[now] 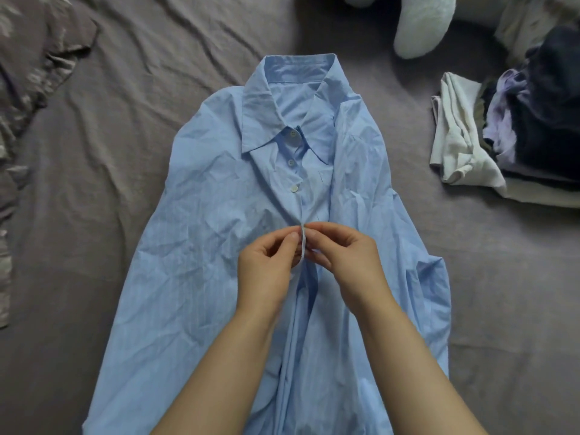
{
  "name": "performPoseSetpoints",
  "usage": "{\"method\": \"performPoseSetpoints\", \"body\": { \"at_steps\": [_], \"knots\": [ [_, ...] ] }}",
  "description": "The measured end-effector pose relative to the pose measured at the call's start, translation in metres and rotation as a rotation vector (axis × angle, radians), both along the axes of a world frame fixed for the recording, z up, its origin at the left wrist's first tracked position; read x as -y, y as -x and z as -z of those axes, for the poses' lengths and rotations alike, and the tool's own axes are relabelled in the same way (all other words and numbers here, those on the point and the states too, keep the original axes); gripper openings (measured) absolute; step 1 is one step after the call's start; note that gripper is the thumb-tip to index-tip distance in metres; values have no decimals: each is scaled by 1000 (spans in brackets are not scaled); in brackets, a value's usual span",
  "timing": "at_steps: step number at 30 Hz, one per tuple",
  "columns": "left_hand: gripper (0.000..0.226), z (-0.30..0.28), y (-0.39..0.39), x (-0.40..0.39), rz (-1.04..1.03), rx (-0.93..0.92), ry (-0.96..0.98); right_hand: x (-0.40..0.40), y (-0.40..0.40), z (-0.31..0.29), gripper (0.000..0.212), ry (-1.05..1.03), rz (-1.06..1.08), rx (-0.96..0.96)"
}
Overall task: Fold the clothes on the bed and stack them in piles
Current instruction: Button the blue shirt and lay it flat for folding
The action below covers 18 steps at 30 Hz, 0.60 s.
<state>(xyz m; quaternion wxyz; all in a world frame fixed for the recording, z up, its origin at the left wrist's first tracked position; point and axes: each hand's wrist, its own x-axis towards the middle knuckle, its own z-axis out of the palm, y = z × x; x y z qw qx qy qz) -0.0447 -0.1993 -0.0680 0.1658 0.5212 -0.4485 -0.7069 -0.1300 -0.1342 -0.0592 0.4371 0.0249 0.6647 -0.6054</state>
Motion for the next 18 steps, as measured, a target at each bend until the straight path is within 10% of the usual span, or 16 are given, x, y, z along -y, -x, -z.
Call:
{"method": "performPoseSetpoints", "body": {
  "at_steps": [18],
  "knots": [
    [16, 7, 6, -13, 111, 235, 619, 7, -10, 0, 11, -115, 78, 2]
  ]
}}
